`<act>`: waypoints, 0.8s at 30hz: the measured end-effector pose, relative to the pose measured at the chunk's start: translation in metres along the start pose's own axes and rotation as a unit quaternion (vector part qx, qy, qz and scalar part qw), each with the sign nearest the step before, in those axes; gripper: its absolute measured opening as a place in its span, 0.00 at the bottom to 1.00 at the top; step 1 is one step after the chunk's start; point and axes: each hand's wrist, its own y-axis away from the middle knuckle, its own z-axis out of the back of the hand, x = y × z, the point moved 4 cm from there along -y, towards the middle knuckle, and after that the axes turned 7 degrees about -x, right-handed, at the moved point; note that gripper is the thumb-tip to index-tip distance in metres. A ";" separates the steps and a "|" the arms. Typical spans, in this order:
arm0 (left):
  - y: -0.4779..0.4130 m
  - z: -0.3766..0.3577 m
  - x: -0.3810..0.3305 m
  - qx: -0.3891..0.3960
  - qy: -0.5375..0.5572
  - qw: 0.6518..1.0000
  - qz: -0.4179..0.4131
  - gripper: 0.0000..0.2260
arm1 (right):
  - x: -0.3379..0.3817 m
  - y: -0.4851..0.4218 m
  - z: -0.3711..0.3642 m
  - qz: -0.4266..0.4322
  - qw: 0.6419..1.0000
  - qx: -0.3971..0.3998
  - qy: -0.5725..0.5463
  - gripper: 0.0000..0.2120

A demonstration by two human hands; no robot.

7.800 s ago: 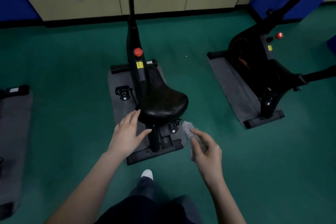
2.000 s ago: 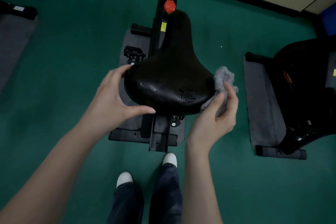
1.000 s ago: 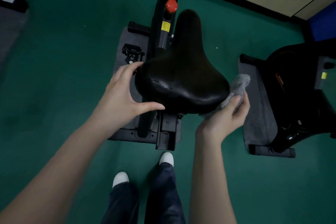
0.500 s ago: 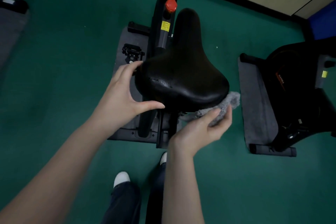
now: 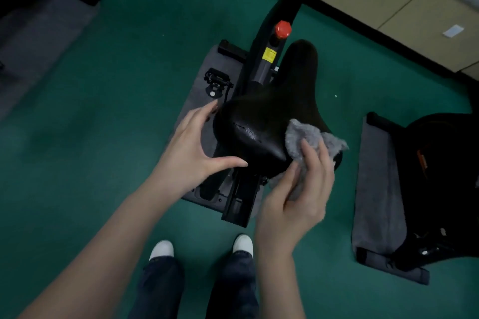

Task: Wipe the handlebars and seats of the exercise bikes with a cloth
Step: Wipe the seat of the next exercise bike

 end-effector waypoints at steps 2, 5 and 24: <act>0.009 -0.004 0.003 -0.028 0.014 0.999 0.029 0.52 | 0.000 -0.019 0.001 0.066 0.991 0.113 -0.007 0.13; 0.024 -0.012 0.005 -0.073 0.058 0.993 0.076 0.51 | 0.013 -0.046 -0.014 0.124 0.952 0.277 -0.031 0.13; 0.069 -0.096 -0.029 -0.263 0.465 0.828 0.170 0.38 | 0.057 -0.088 -0.088 0.409 0.616 0.665 -0.103 0.10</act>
